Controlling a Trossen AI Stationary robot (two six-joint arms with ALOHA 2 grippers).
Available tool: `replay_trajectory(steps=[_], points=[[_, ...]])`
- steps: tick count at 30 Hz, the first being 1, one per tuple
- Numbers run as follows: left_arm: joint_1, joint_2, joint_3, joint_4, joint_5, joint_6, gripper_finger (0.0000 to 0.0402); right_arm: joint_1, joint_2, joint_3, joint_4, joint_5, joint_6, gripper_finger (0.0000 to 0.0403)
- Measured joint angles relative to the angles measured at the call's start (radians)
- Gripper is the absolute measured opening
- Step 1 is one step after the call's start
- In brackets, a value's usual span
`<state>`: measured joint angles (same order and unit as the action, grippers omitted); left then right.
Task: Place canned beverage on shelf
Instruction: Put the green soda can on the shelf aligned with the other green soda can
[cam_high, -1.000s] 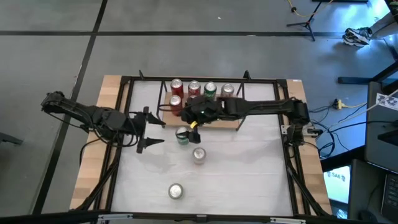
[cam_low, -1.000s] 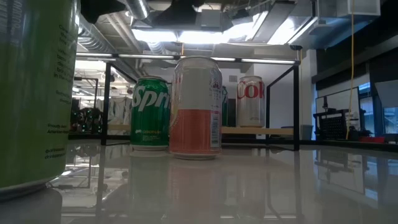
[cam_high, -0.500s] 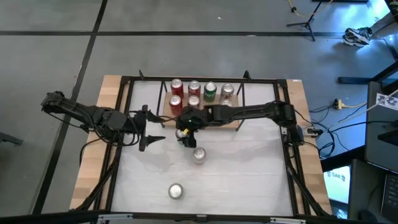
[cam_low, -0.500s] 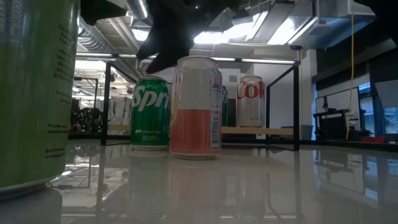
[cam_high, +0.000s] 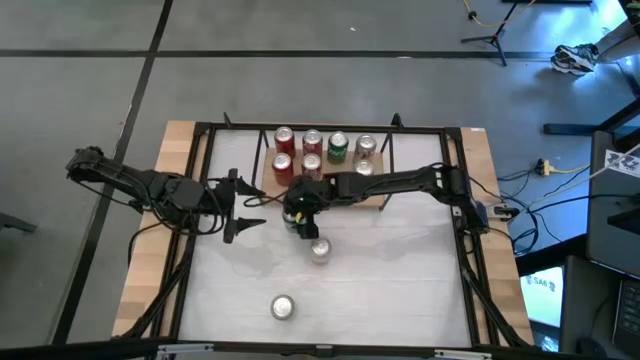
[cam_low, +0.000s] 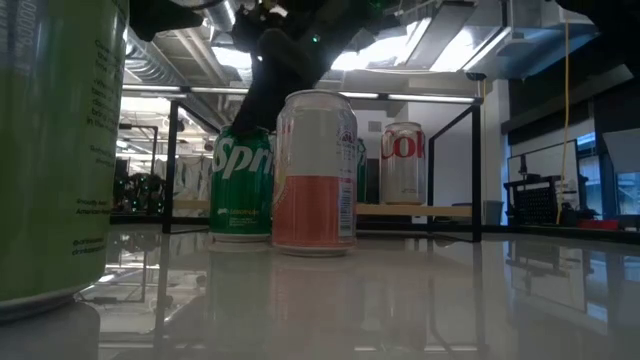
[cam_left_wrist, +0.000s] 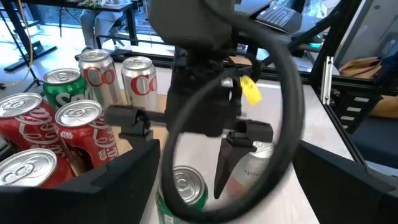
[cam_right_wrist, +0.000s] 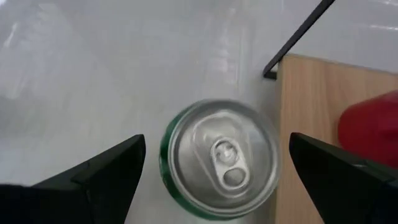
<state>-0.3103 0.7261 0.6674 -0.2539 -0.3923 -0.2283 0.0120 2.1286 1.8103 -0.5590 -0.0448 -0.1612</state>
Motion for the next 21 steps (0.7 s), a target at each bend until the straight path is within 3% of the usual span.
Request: replay_trajectory(steps=[21], points=[[0.000,0.000,0.000,0.000,0.000,-0.001,0.0350,-0.008,0.003,0.000,-0.009,-0.087,-0.224,0.0392]])
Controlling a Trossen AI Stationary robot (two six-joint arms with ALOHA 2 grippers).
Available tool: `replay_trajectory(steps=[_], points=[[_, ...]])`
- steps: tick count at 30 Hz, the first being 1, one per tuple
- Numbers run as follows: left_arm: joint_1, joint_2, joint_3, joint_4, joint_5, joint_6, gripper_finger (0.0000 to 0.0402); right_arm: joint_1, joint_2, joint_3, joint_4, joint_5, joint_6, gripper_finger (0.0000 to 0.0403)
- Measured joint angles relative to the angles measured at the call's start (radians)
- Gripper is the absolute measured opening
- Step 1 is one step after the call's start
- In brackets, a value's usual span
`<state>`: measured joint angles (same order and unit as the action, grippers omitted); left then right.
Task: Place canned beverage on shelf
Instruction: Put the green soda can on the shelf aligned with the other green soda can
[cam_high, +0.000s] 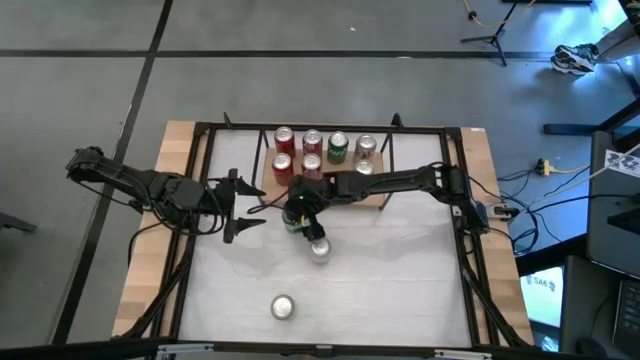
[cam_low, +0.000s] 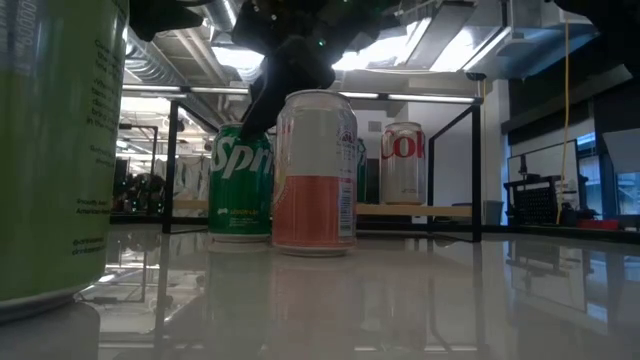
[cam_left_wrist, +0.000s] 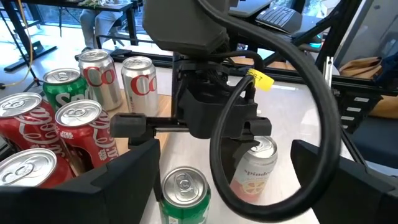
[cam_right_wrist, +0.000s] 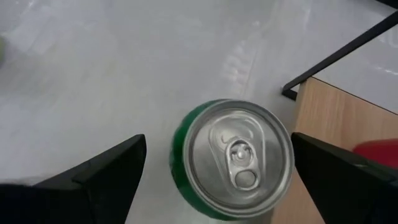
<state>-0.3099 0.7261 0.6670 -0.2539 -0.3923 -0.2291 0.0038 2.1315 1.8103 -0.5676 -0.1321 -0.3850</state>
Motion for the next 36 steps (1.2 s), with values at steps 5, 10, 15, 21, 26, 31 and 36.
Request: replay_trajectory(steps=[5,10,15,21,26,31,36], points=[[0.000,0.000,0.000,0.000,0.000,-0.001,0.0350,-0.006,0.020,0.000,-0.012,0.005,-0.021,0.0392],[0.000,0.000,0.000,0.001,0.000,-0.004,0.0350,-0.005,0.037,0.000,-0.012,-0.002,-0.035,0.0383],[0.000,0.000,0.000,0.000,0.000,-0.004,0.0350,-0.005,0.044,0.000,-0.006,-0.014,-0.032,0.0340],[0.000,0.000,0.000,0.000,0.000,-0.004,0.0350,-0.004,0.044,0.000,-0.005,-0.018,0.019,0.0297],[0.000,0.000,0.000,0.000,0.000,-0.004,0.0350,-0.004,0.044,0.000,-0.004,-0.015,0.101,0.0302],[0.000,0.000,0.000,0.000,0.000,-0.004,0.0350,0.003,0.016,-0.002,-0.040,-0.018,0.127,0.0300],[0.000,0.000,0.000,0.000,0.000,-0.004,0.0351,0.005,-0.057,-0.001,-0.097,-0.021,0.149,0.0297]])
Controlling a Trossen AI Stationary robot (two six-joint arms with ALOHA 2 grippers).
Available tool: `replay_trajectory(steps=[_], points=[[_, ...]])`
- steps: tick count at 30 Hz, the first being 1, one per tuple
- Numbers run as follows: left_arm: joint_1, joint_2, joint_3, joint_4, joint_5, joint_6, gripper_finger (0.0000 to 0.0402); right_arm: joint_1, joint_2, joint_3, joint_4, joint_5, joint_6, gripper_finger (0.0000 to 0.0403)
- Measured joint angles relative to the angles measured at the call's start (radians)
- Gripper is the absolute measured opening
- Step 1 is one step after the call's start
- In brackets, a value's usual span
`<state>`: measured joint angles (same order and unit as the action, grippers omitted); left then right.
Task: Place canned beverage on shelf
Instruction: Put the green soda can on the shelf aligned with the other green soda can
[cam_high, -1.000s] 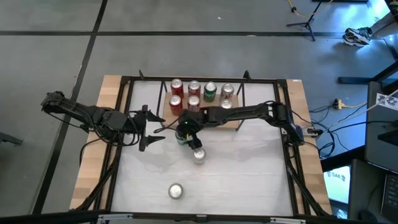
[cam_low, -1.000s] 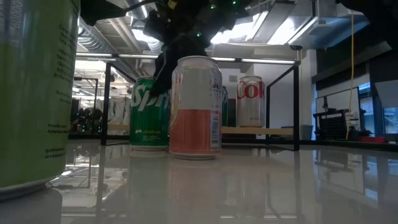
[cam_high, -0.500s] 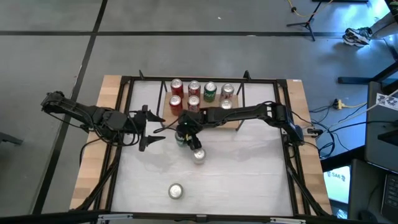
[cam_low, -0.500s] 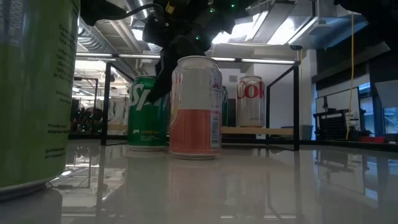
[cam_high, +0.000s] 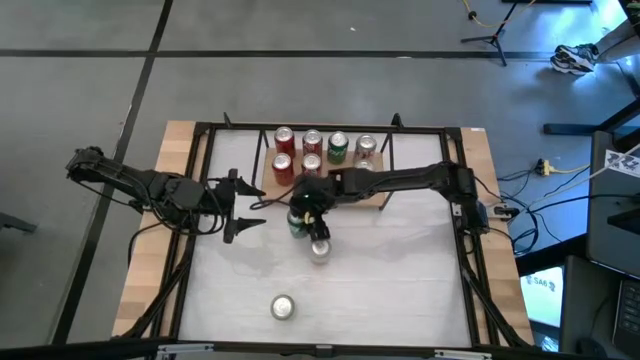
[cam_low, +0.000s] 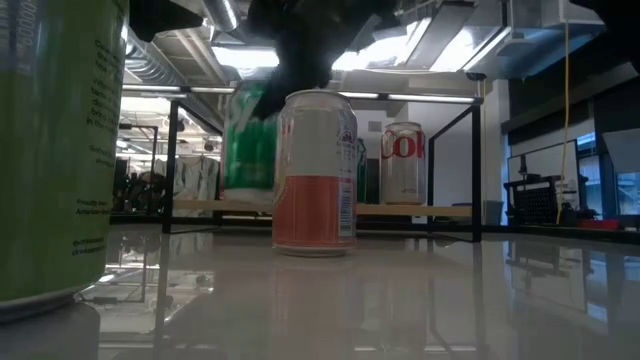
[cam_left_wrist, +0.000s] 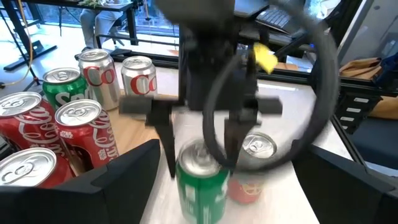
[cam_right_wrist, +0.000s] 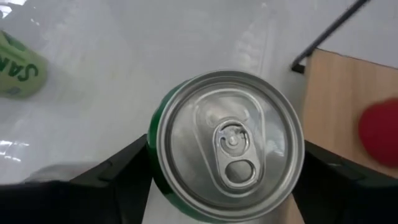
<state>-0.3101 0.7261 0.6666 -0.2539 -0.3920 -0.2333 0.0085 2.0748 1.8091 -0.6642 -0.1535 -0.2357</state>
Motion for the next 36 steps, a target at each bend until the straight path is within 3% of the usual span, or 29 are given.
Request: replay_trajectory(steps=[19,36], points=[[0.000,0.000,0.000,0.000,0.000,0.000,0.0351,-0.003,-0.200,0.002,-0.274,0.012,0.056,0.0302],[0.000,0.000,0.000,-0.001,0.000,0.000,0.0351,-0.078,-0.255,-0.006,-0.387,0.018,0.068,0.0301]])
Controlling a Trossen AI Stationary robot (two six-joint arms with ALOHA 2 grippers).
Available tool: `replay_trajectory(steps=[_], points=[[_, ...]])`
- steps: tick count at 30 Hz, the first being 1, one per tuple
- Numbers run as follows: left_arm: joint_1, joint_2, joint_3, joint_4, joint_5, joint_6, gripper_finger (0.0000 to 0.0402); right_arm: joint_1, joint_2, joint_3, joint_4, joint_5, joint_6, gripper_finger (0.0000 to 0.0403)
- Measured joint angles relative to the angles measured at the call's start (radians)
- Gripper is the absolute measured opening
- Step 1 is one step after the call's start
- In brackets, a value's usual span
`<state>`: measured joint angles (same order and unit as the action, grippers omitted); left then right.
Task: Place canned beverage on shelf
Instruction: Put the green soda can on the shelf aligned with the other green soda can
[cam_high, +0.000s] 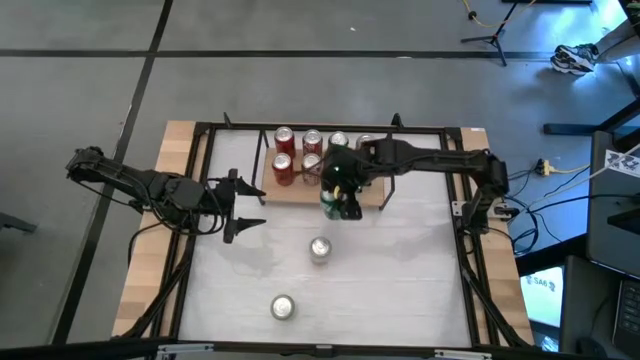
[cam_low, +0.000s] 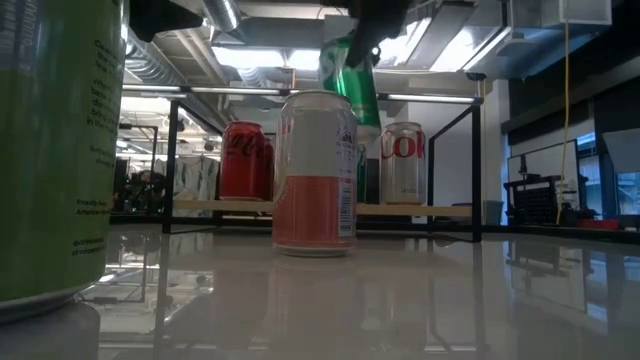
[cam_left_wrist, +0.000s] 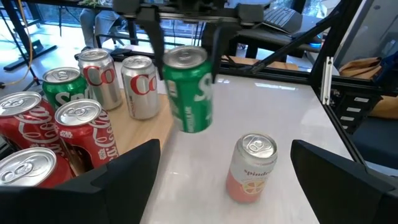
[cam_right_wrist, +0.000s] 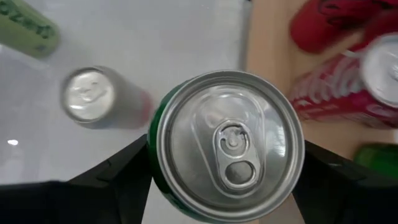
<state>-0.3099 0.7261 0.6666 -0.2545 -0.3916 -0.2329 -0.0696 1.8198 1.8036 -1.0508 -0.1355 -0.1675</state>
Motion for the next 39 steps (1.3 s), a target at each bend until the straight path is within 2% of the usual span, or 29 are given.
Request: replay_trajectory(steps=[13,16,27,39], points=[[0.000,0.000,0.000,0.000,0.000,0.000,0.0351,-0.167,0.000,-0.008,0.035,0.012,-0.051,0.0302],[0.000,0.000,0.000,0.000,0.000,0.000,0.0351,-0.187,0.000,-0.049,0.082,0.012,-0.057,0.0303],[0.000,0.000,0.000,0.000,0.000,0.000,0.0351,-0.207,0.001,-0.195,0.245,0.038,-0.075,0.0303],[0.000,0.000,0.000,0.000,0.000,0.000,0.0351,-0.215,0.001,-0.209,0.234,0.142,-0.077,0.0302]])
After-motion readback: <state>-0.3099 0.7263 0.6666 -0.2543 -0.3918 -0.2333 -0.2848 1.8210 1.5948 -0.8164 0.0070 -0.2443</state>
